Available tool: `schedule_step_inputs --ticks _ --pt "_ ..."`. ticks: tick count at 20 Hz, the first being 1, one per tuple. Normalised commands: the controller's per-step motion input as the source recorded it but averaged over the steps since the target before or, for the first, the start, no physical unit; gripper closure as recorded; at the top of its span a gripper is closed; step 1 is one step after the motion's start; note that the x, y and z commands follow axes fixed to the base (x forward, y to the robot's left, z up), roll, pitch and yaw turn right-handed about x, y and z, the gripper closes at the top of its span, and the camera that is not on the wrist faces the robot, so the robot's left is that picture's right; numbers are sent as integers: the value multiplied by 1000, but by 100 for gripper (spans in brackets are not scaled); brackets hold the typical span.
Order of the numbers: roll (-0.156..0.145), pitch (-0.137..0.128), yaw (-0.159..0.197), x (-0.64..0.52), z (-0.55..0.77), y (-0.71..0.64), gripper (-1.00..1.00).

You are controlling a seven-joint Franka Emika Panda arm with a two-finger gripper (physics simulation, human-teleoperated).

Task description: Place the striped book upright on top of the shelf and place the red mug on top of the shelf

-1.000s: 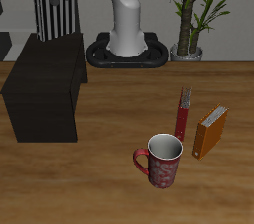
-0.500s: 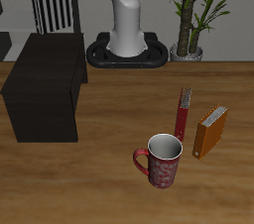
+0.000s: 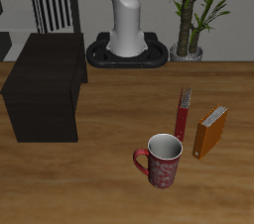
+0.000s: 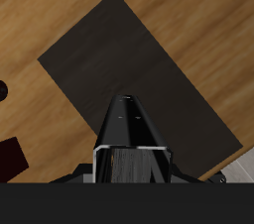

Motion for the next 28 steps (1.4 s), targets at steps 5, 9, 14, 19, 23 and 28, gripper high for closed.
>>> schedule_step_inputs --ticks 5,9,14,19,23,28 --pt "-35 -17 -79 -50 -47 -193 100" --pt "17 2 -63 -100 -133 -120 100" --pt "-25 22 -72 -73 -189 -160 100" --pt "-74 24 -52 -171 -168 -146 100" --pt "-60 -16 -39 -200 -19 -172 100" --pt "-36 13 -49 -134 -80 -147 100"
